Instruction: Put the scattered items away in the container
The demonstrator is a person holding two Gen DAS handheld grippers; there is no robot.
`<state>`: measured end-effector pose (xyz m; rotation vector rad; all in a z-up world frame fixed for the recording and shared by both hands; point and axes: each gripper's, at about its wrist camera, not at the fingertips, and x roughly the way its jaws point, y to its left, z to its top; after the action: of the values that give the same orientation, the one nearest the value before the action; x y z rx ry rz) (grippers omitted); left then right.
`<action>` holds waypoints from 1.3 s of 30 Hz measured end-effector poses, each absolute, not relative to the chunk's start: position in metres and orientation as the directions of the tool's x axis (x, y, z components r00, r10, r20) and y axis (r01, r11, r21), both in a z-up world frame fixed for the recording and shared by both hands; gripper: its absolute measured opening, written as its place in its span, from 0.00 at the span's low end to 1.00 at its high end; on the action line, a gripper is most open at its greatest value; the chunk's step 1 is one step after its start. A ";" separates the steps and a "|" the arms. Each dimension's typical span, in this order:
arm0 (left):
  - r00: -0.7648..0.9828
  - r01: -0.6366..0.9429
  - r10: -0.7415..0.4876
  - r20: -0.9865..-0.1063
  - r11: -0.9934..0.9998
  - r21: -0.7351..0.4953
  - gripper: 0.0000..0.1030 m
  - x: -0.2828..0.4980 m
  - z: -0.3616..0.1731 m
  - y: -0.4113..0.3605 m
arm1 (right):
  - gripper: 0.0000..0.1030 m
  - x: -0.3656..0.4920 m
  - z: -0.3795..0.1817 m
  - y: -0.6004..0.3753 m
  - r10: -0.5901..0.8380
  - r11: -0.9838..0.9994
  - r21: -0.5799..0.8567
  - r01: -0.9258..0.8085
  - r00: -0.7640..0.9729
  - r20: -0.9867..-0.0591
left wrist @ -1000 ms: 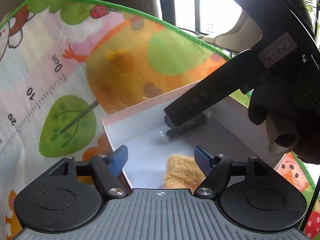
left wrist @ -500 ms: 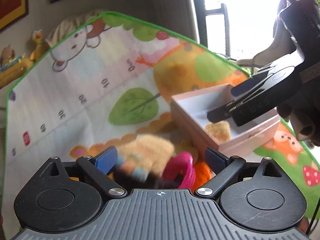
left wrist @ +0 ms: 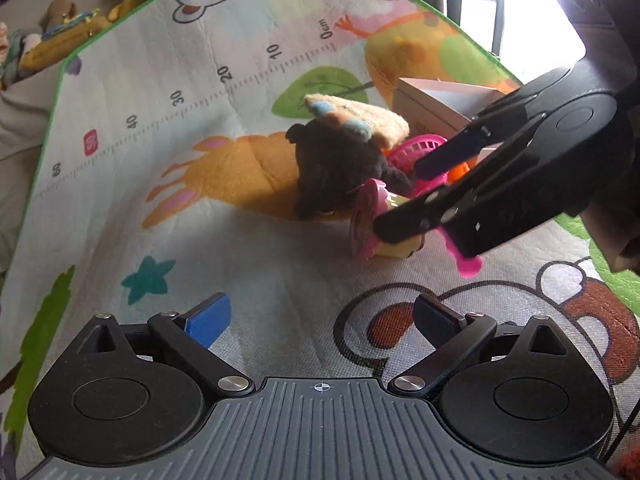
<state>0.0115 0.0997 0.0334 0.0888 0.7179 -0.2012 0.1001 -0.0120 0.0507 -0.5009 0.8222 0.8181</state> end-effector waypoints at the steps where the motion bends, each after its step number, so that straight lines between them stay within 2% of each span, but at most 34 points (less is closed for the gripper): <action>1: 0.735 0.218 -0.158 -0.659 0.976 0.009 0.98 0.010 0.033 0.100 | 0.38 0.098 0.052 -0.013 0.432 0.603 -0.085 -0.793 0.414 -0.801; 4: 0.733 0.227 -0.171 -0.659 0.974 0.000 0.98 0.007 0.031 0.101 | 0.37 0.091 0.064 -0.037 0.472 0.638 -0.018 -0.770 0.410 -0.781; 7: 0.732 0.245 -0.199 -0.651 0.969 -0.021 0.98 0.004 0.031 0.100 | 0.37 0.072 0.071 -0.080 0.487 0.701 0.000 -0.714 0.478 -0.731; 13: 0.743 0.305 -0.291 -0.603 0.949 -0.081 0.98 0.013 0.034 0.082 | 0.37 0.060 0.057 -0.165 0.424 0.860 0.108 -0.498 0.581 -0.695; 15: 0.730 0.331 -0.321 -0.604 0.938 -0.098 0.98 0.024 0.035 0.068 | 0.46 0.059 0.057 -0.181 0.431 0.874 0.148 -0.464 0.595 -0.679; 18: 0.706 0.365 -0.346 -0.618 0.926 -0.101 0.98 0.044 0.038 0.042 | 0.62 0.056 0.057 -0.189 0.389 0.897 0.104 -0.430 0.656 -0.646; 20: 0.695 0.374 -0.352 -0.627 0.922 -0.102 0.98 0.058 0.042 0.029 | 0.77 0.055 0.055 -0.195 0.358 0.913 0.075 -0.402 0.699 -0.618; 23: 0.684 0.335 -0.331 -0.650 0.934 -0.124 0.98 0.080 0.045 0.017 | 0.86 0.058 0.049 -0.204 0.343 0.929 0.094 -0.359 0.732 -0.589; 25: 0.665 0.302 -0.342 -0.664 0.936 -0.179 0.98 0.096 0.043 0.014 | 0.92 0.058 0.044 -0.214 0.376 0.922 0.158 -0.353 0.722 -0.581; 27: 0.655 0.276 -0.342 -0.674 0.938 -0.209 0.98 0.112 0.039 0.009 | 0.93 0.057 0.038 -0.222 0.393 0.918 0.197 -0.344 0.726 -0.564; 31: 0.662 0.295 -0.304 -0.685 0.946 -0.135 0.98 0.137 0.036 -0.004 | 0.93 0.055 0.030 -0.233 0.381 0.924 0.224 -0.309 0.762 -0.523; 33: 0.663 0.305 -0.270 -0.698 0.949 -0.078 0.89 0.147 0.036 -0.008 | 0.96 0.054 0.023 -0.242 0.382 0.922 0.263 -0.283 0.774 -0.505; 34: 0.656 0.321 -0.269 -0.705 0.945 -0.063 0.72 0.148 0.037 -0.008 | 0.98 0.055 0.020 -0.246 0.386 0.918 0.290 -0.269 0.773 -0.504; 35: 0.648 0.334 -0.271 -0.712 0.941 -0.054 0.50 0.148 0.038 -0.008 | 0.98 0.058 0.019 -0.250 0.388 0.915 0.311 -0.256 0.769 -0.508; 36: 0.647 0.338 -0.258 -0.717 0.941 -0.034 0.43 0.147 0.040 -0.008 | 0.98 0.060 0.018 -0.252 0.390 0.913 0.326 -0.246 0.765 -0.512; 38: 0.657 0.354 -0.220 -0.721 0.935 0.037 0.24 0.139 0.045 -0.007 | 0.99 0.064 0.016 -0.256 0.407 0.902 0.358 -0.241 0.752 -0.519; 39: 0.662 0.362 -0.206 -0.720 0.930 0.066 0.23 0.134 0.048 -0.006 | 0.99 0.066 0.015 -0.257 0.417 0.896 0.373 -0.241 0.745 -0.521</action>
<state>0.1336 -0.0062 0.0479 0.2109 0.7847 -0.3237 0.0661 -0.2573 0.0146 0.2917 0.6359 0.3660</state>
